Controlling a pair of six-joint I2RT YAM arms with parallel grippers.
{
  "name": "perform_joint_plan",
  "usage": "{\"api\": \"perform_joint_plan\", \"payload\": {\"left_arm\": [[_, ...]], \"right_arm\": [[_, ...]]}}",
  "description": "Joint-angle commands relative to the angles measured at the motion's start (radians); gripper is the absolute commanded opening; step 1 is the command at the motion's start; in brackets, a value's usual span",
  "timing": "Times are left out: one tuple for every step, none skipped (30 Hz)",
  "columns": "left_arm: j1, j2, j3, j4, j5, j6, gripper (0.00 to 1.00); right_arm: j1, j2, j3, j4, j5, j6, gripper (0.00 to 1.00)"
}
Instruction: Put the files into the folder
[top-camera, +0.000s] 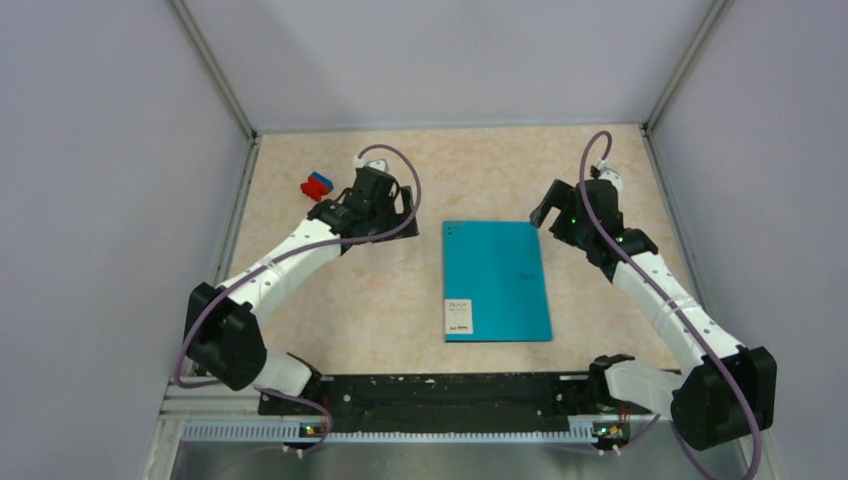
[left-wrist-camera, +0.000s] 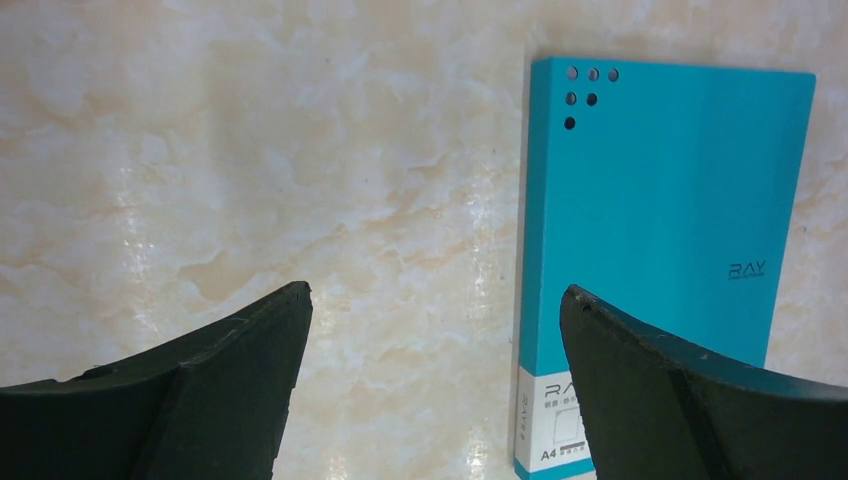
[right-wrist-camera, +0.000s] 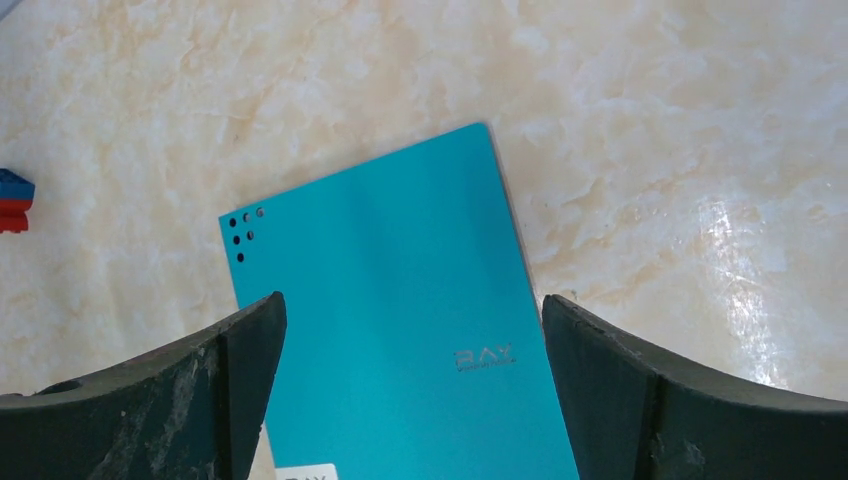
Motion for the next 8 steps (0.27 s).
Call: {"api": "perform_joint_plan", "payload": {"left_arm": [[0.009,-0.026,0.052,-0.011,-0.080,0.038,0.99],[0.011,-0.025,0.056,-0.011,-0.082,0.039,0.99],[0.012,-0.024,0.059,-0.005,-0.077,0.042,0.99],[0.013,-0.024,0.058,0.004,-0.073,0.045,0.99],[0.014,-0.020,0.059,0.009,-0.072,0.046,0.99],[0.015,-0.018,0.060,0.012,-0.074,0.045,0.99],[0.018,-0.009,0.061,0.013,-0.073,0.042,0.99],[0.019,-0.005,0.062,0.015,-0.071,0.039,0.99]], "right_arm": [[0.011,-0.026,0.067,-0.051,0.010,-0.038,0.98],[0.011,-0.028,0.072,-0.054,0.011,-0.040,0.98],[0.011,-0.029,0.076,-0.055,0.012,-0.043,0.98],[0.011,-0.030,0.078,-0.057,0.013,-0.044,0.98],[0.010,-0.032,0.079,-0.056,0.015,-0.046,0.98],[0.011,-0.032,0.081,-0.056,0.018,-0.048,0.98],[0.010,-0.032,0.082,-0.058,0.020,-0.050,0.98],[0.011,-0.034,0.084,-0.062,0.023,-0.051,0.98]]}}
